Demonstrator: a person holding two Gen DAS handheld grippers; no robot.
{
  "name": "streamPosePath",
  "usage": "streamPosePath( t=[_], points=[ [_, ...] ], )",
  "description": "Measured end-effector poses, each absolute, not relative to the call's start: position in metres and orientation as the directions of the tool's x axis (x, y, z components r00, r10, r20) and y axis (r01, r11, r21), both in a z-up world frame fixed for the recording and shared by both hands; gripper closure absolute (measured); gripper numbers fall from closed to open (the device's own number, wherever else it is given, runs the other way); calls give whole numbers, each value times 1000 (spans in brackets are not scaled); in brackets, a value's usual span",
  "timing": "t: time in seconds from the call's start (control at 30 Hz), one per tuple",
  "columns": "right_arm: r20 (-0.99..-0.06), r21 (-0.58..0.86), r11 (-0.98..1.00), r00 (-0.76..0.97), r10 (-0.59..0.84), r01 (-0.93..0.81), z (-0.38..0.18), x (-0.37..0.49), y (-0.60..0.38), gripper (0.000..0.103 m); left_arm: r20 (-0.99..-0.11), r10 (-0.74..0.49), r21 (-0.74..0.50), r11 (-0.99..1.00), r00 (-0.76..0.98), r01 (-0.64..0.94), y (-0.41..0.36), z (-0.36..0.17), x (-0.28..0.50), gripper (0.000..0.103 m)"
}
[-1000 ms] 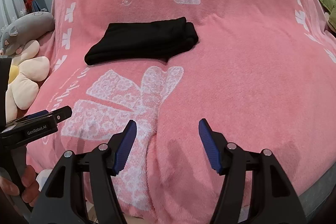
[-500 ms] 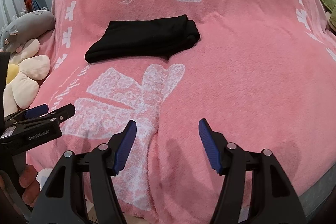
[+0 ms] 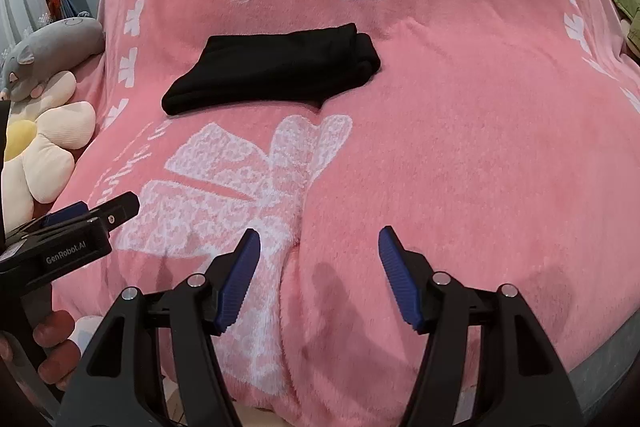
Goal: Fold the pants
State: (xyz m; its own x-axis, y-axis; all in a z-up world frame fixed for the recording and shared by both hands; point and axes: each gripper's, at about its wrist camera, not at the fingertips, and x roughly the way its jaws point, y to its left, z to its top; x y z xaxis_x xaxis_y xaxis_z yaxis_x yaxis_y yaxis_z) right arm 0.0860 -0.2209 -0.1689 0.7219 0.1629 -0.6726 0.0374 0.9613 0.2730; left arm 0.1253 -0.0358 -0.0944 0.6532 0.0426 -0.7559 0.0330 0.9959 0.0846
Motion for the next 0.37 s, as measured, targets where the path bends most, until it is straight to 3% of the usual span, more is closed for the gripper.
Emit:
streamPosePath(
  t=[0.2,0.27,0.37],
  points=[
    [-676,272,961,719,162,39,-170,83,-222,43,-763,134,171,985,632,-2,-37,-100,128,11],
    [-675,266,963,722,154,43,-170,82,-221,35,-765,123,156,988,633,-3,-35,-101,126,12],
    [-675,260,965,722,150,43,-171,79,-222,33,-770,115,152,988,627,5,-34,-104,125,12]
  ],
)
